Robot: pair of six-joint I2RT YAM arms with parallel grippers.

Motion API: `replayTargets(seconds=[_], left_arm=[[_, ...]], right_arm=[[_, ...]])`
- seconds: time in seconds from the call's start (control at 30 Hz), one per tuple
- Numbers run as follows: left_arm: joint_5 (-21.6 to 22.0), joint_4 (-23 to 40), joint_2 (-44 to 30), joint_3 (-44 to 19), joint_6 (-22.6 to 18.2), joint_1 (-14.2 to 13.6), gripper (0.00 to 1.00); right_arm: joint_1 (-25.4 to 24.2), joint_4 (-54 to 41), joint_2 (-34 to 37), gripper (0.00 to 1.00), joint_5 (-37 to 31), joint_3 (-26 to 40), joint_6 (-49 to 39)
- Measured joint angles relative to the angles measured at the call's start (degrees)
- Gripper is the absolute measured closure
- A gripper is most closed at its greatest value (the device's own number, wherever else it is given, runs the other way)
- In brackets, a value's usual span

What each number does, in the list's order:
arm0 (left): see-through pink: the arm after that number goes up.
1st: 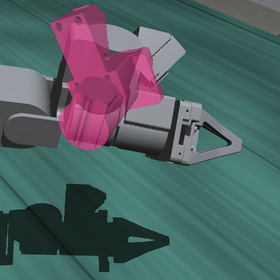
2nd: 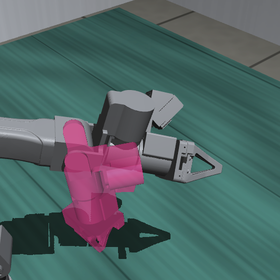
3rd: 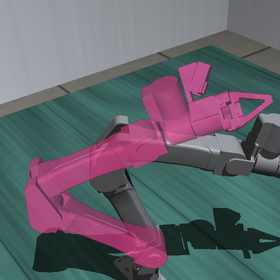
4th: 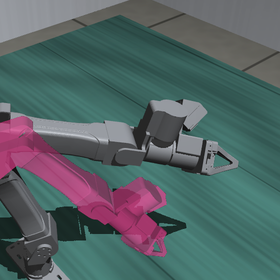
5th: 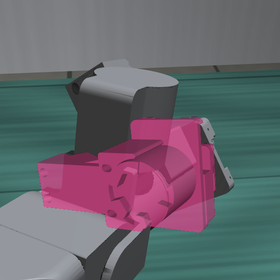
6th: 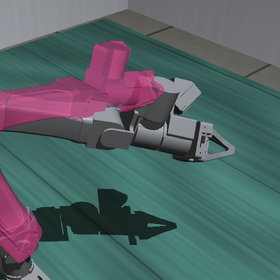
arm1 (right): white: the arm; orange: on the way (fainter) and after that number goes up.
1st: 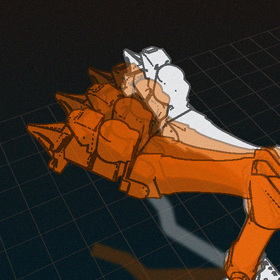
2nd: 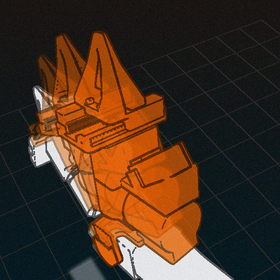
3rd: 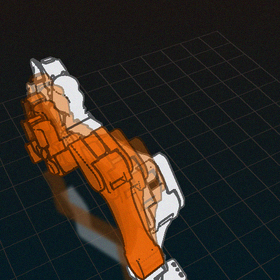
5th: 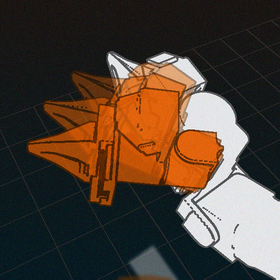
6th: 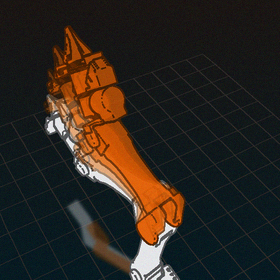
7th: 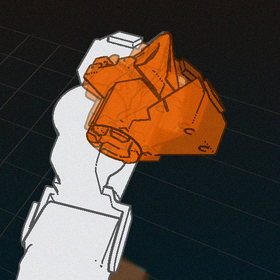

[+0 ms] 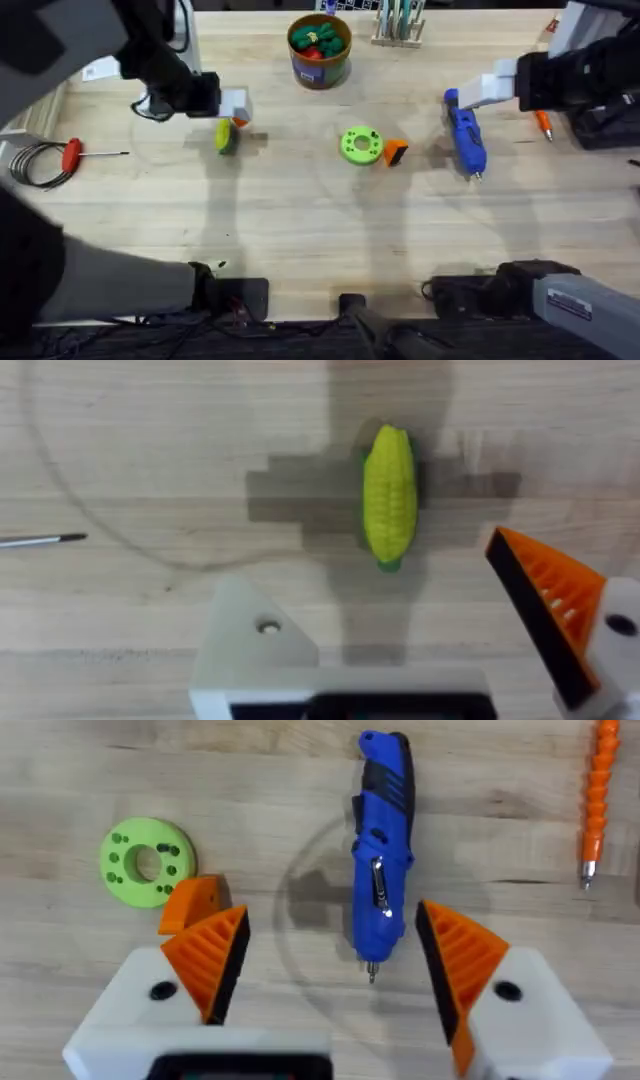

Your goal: Pick up the gripper from the table and insert it into the empty holder that is missing its gripper. Then pick up a screw, insert it into the mounting hole, and use the screwdriver to tighten it. Finally, clean up the table by picking up the vegetable and placing it into the bucket.

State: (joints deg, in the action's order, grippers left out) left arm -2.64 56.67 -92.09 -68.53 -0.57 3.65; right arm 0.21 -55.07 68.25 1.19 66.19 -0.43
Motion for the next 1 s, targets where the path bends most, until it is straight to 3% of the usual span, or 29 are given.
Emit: replayTargets(seconds=[0.37,0.5,0.6,0.73,0.77,1.0], left_arm=[[1.36,-5.62,-9.92,0.00,-0.12,-0.18,0.075],[1.58,-5.65,-12.00,-0.02,-0.23,-0.18,0.145],[1.34,-5.90,-12.22,-0.52,-0.44,-0.27,0.304],[1.38,-6.15,-12.22,-0.55,-0.48,-0.29,0.915],[1.34,-6.15,-12.22,-0.56,-0.66,-0.30,0.975],[1.36,-6.15,-12.22,-0.57,-0.67,-0.36,0.996]], right_arm=[[0.00,-0.02,0.00,0.015,0.13,0.02,0.00],[0.00,-0.02,0.00,0.015,0.11,0.02,0.00],[0.00,-0.02,0.00,0.015,0.11,0.02,0.00],[0.00,-0.02,0.00,0.015,0.13,0.02,0.00],[0.00,-0.03,0.00,0.015,0.11,0.02,0.00],[0.00,-0.04,0.00,0.014,0.13,0.02,0.00]])
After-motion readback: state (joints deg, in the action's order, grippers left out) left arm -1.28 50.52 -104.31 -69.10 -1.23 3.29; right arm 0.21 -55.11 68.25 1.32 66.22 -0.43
